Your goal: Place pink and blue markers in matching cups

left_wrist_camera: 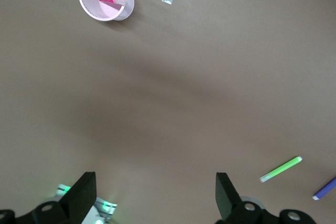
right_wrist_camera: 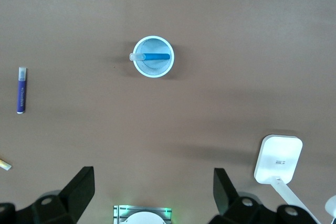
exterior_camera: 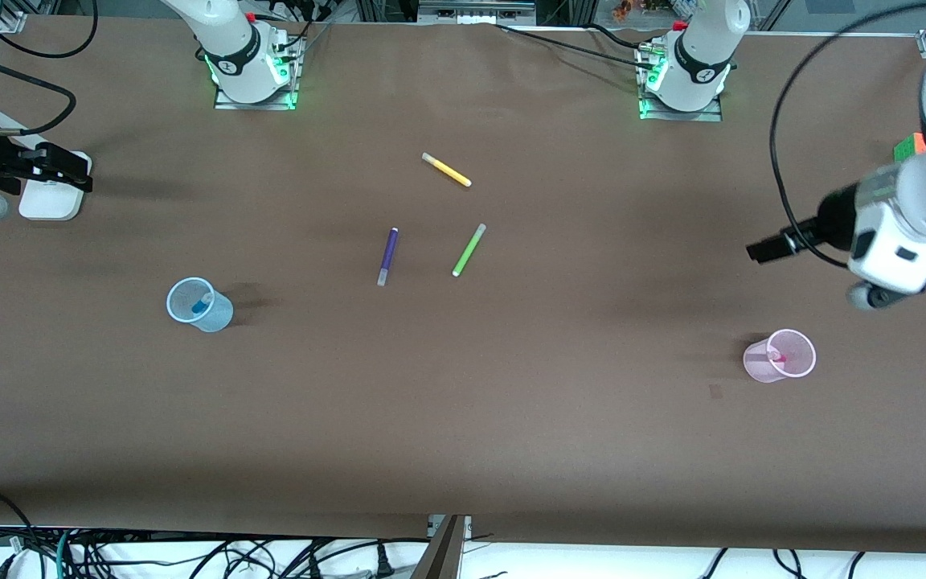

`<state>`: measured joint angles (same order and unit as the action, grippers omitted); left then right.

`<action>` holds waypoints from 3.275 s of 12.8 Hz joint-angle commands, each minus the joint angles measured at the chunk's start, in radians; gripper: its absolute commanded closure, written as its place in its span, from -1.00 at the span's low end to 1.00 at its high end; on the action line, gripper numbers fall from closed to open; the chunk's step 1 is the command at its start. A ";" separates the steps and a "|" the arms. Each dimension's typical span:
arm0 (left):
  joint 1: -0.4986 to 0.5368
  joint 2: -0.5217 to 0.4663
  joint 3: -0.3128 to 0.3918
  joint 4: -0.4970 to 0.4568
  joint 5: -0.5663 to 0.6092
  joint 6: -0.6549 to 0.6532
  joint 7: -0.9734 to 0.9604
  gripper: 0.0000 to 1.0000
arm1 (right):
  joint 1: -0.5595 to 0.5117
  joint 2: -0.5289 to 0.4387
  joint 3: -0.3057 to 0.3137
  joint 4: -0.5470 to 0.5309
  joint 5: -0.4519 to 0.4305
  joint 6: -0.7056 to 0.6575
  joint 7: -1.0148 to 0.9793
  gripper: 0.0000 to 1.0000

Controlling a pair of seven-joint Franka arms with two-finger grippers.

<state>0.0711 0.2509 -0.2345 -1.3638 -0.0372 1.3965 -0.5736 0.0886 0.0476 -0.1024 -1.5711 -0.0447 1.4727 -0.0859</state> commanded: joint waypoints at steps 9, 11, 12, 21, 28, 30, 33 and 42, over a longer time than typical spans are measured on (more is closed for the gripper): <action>0.013 -0.292 0.027 -0.424 0.023 0.302 0.302 -1.00 | -0.018 0.021 0.004 0.035 0.031 -0.015 0.008 -1.00; 0.016 -0.251 0.029 -0.319 0.029 0.286 0.391 -1.00 | -0.018 0.021 0.004 0.039 0.031 -0.017 0.006 -1.00; 0.016 -0.240 0.029 -0.292 0.029 0.270 0.411 -1.00 | -0.018 0.021 0.004 0.039 0.032 -0.020 0.006 -1.00; 0.001 -0.211 0.024 -0.221 0.040 0.234 0.411 -1.00 | -0.018 0.021 0.004 0.039 0.031 -0.022 0.006 -1.00; 0.007 -0.213 0.026 -0.228 0.040 0.219 0.414 -1.00 | -0.023 0.021 0.004 0.039 0.032 -0.022 0.006 -1.00; 0.007 -0.213 0.026 -0.228 0.040 0.219 0.414 -1.00 | -0.023 0.021 0.004 0.039 0.031 -0.022 0.006 -1.00; 0.015 -0.213 0.032 -0.218 0.040 0.219 0.417 -1.00 | -0.023 0.021 0.004 0.039 0.032 -0.022 0.005 -1.00; 0.015 -0.202 0.037 -0.180 0.060 0.217 0.462 -1.00 | -0.023 0.021 0.004 0.039 0.032 -0.020 0.005 -1.00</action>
<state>0.0852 0.0244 -0.1952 -1.5944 -0.0032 1.6361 -0.1286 0.0777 0.0595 -0.1026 -1.5589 -0.0337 1.4711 -0.0854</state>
